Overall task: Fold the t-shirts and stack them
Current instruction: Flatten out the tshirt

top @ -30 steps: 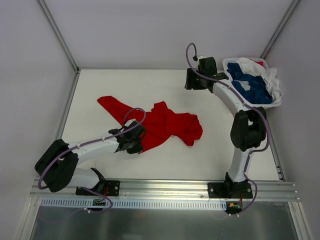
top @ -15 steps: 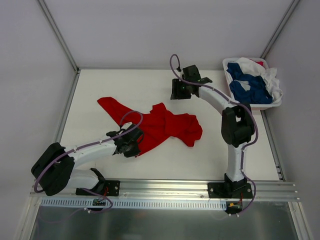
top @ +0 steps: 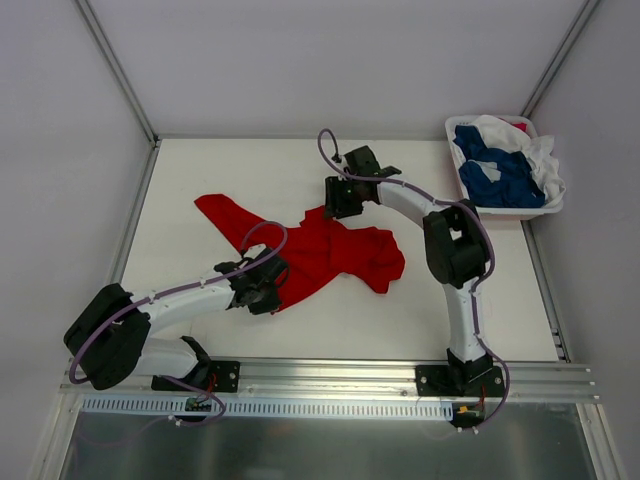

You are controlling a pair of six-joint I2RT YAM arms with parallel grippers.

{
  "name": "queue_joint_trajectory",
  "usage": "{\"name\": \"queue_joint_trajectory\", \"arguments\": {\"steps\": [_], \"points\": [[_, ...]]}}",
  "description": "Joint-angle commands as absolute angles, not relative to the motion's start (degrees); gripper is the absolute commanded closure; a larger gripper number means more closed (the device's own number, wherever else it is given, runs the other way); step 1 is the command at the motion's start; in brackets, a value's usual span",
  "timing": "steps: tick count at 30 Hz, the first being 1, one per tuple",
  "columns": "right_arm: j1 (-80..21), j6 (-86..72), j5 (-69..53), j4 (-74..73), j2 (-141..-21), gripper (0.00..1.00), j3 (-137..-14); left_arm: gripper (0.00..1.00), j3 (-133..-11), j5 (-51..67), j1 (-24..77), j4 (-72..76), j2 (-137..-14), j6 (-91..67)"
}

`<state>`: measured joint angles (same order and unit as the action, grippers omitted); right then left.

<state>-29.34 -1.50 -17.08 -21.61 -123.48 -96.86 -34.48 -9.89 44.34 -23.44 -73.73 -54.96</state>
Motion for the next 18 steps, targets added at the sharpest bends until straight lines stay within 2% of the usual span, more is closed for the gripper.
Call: {"name": "queue_joint_trajectory", "arguments": {"steps": [1,13,18], "points": [[-28.83,-1.5,-21.09,-20.04,-125.59,0.5,-100.01,1.0,-35.51,-10.81,45.26,-25.66,-74.35,-55.9],[-26.63,3.51,-24.78,-20.13,-131.13,0.5,-108.98,1.0,-35.42,-10.64,45.62,-25.66,-74.53,-55.9],[-26.54,3.52,-25.49,-19.43,-131.49,0.5,-108.72,1.0,-35.07,-10.81,45.62,-25.66,-74.27,-55.99]]}}
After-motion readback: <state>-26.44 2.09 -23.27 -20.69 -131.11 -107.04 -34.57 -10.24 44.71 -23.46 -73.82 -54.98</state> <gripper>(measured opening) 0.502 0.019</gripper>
